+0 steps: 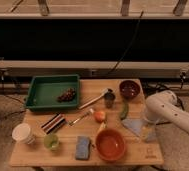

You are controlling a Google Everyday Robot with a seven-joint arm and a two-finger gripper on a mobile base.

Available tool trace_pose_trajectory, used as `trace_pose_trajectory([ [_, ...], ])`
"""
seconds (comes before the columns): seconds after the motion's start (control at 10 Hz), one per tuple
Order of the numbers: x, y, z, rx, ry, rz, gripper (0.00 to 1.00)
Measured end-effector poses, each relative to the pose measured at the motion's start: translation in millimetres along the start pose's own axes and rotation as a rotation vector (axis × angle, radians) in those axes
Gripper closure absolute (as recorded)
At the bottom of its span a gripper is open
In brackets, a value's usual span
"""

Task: Place towel in red bowl

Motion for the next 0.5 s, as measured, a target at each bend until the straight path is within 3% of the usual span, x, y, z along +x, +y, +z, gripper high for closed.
trace_pose_trajectory([
  [0.5, -2.9, -2.3, 21.9, -0.014, 0.017, 0.003, 0.2],
])
